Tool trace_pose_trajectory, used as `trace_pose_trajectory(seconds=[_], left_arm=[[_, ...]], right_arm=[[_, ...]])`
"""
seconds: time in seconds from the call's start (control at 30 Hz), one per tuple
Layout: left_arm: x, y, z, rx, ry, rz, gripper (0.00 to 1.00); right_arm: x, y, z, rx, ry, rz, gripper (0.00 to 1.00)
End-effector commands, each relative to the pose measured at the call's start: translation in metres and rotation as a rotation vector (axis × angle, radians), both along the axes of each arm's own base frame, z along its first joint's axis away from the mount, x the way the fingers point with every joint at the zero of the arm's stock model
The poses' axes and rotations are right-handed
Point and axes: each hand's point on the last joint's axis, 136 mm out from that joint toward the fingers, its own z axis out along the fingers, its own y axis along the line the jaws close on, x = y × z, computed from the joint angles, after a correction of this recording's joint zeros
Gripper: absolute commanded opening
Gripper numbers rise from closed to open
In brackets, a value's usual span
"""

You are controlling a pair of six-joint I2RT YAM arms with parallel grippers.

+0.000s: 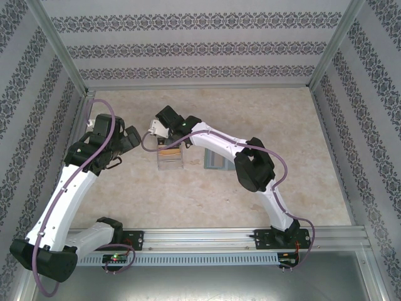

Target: Take the credit cards out of the card holder

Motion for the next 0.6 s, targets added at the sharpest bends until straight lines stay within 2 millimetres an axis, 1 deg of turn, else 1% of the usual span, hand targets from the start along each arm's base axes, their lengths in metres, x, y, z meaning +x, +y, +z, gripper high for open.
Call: trace_pose_trajectory(seconds=[0.0,0.1,0.17,0.23,0.37,0.43,0.47,0.57], left_arm=[[0.017,-0.023,0.003,-0.080,-0.038,-0.102,1.00],[0.027,-0.041,0.001,-0.148,-0.039,-0.160,1.00],[0.035,-0.054,-0.002,-0.196,-0.036,-0.197,0.98],[0.044,-0.066,-0.007,-0.240,-0.026,-0.226,0.95],[0.060,-0.091,-0.021,-0.292,0.007,-0.282,0.88],[0.069,-0.109,-0.031,-0.302,0.032,-0.322,0.84],[0.072,-0.118,-0.036,-0.303,0.047,-0.343,0.84],[0.081,-0.150,-0.055,-0.300,0.103,-0.406,0.77]], right_arm=[[0.007,-0.016,0.051,0.178,-0.013,-0.133,0.32],[0.006,-0.039,0.060,0.247,0.016,-0.238,0.32],[0.004,-0.058,0.059,0.283,0.040,-0.310,0.32],[0.000,-0.081,0.057,0.324,0.065,-0.395,0.33],[-0.010,-0.131,0.043,0.408,0.138,-0.592,0.36],[-0.018,-0.159,0.035,0.470,0.187,-0.712,0.37],[-0.021,-0.170,0.030,0.498,0.210,-0.760,0.37],[-0.036,-0.206,0.013,0.568,0.277,-0.901,0.38]])
